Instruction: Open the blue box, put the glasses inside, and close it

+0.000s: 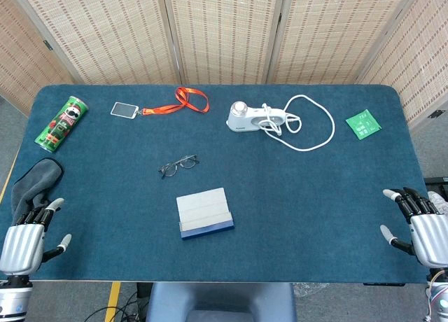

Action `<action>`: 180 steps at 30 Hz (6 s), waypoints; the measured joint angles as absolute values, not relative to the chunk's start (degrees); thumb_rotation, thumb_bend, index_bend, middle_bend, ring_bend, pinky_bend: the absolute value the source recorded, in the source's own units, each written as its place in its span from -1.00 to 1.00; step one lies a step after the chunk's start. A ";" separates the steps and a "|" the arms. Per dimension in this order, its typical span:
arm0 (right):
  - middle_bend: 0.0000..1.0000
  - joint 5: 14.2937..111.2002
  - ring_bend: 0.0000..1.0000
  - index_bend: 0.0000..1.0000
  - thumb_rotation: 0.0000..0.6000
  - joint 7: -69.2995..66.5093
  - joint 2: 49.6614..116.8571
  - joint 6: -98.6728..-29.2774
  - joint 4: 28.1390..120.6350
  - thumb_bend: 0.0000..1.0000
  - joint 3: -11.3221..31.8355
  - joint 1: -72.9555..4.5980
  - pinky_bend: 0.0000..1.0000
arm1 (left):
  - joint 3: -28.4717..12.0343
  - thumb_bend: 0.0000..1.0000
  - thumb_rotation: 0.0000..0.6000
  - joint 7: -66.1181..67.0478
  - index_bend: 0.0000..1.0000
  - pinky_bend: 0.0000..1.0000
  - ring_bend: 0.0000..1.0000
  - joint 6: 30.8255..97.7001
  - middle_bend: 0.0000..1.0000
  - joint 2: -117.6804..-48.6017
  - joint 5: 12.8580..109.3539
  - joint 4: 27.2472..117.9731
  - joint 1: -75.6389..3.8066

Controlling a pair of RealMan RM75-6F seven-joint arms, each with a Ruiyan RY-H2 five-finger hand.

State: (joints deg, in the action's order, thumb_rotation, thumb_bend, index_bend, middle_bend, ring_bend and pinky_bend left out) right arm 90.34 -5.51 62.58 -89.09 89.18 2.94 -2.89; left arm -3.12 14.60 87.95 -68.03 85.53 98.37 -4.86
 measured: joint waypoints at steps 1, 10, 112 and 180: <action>-0.59 90.36 -0.65 -0.62 1.00 -5.52 62.55 -89.18 89.19 -0.45 2.95 -2.87 -0.56 | -3.10 -0.38 1.00 14.60 -0.62 -0.33 -0.43 87.93 -0.34 -68.04 85.56 98.34 -4.86; -0.59 90.58 -0.65 -0.62 1.00 -5.48 61.98 -91.08 89.40 -0.45 3.37 -2.25 -0.56 | -3.06 -0.38 1.00 13.25 -0.58 -0.33 -0.43 87.88 -0.34 -68.21 87.56 97.49 -5.48; -0.59 90.60 -0.63 -0.62 1.00 -8.30 61.95 -91.17 87.13 -0.45 4.13 -2.59 -0.56 | -4.96 -0.40 1.00 22.45 0.38 0.98 0.74 58.07 0.85 -91.76 76.84 89.52 -35.65; -0.57 90.69 -0.53 -0.62 1.00 -11.51 62.14 -93.55 84.74 -0.44 4.25 -1.49 -0.56 | -7.23 0.54 0.15 32.19 -0.45 0.85 0.73 40.26 0.84 -91.12 44.22 84.84 -60.94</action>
